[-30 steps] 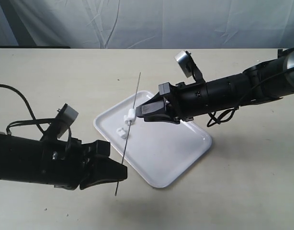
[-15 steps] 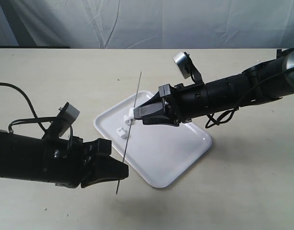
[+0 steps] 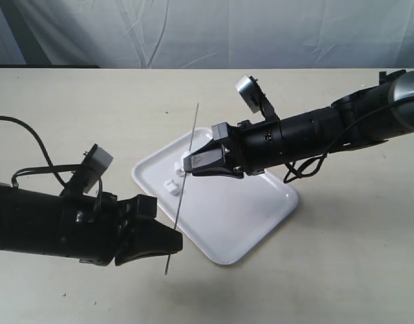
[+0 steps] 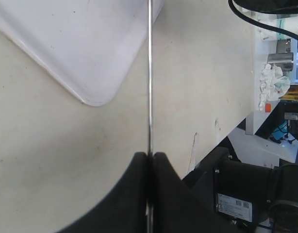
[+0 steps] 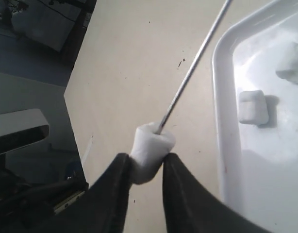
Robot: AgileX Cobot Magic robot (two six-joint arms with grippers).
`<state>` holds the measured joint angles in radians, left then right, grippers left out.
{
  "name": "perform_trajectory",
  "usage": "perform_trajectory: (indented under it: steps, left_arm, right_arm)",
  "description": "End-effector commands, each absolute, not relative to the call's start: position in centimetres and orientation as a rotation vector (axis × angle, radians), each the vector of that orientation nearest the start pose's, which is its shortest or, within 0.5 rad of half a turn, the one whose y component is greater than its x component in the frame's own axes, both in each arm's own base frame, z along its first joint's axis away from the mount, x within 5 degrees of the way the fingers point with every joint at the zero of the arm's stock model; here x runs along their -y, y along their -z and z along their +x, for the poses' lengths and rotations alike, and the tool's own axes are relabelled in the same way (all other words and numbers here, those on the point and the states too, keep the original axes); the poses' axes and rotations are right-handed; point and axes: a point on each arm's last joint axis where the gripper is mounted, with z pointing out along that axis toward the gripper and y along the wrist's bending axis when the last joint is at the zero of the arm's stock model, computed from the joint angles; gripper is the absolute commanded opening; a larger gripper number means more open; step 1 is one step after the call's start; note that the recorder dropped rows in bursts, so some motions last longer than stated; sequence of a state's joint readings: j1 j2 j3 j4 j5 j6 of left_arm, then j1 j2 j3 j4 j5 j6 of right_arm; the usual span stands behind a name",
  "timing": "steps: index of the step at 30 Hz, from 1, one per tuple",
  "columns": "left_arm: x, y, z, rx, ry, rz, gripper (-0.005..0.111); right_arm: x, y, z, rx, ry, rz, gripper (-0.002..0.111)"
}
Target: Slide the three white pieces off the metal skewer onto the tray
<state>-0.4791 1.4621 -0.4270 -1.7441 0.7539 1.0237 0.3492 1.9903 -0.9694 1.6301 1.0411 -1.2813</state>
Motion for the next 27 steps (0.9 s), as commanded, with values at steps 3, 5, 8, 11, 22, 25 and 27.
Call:
perform_trajectory:
  steps: [3, 5, 8, 11, 22, 25, 27]
  left_arm:
    - [16.6, -16.9, 15.4, -2.606, 1.469, 0.140, 0.000]
    - [17.0, -16.9, 15.0, -2.616, 1.473, 0.176, 0.000]
    - [17.3, -16.9, 14.6, -2.623, 1.477, 0.206, 0.000]
    - [17.7, -16.6, 13.7, -2.648, 1.486, 0.245, 0.000]
    - [16.7, -15.5, 10.9, -2.735, 1.454, 0.255, 0.000]
    - [16.4, -15.6, 10.4, -2.730, 1.471, 0.253, 0.000]
    - [16.1, -15.7, 10.0, -2.730, 1.485, 0.242, 0.000]
  right_arm:
    - [-19.3, -14.6, 30.5, -2.351, -1.554, -0.436, 0.023]
    - [-19.3, -14.6, 30.5, -2.347, -1.558, -0.425, 0.023]
    - [-19.3, -14.6, 30.5, -2.347, -1.558, -0.425, 0.023]
    - [-19.2, -14.5, 30.6, -2.353, -1.542, -0.419, 0.023]
    - [-18.6, -13.5, 31.5, -2.420, -1.337, -0.345, 0.023]
    - [-18.5, -13.4, 31.7, -2.425, -1.300, -0.330, 0.023]
    - [-18.4, -13.4, 31.9, -2.425, -1.285, -0.306, 0.023]
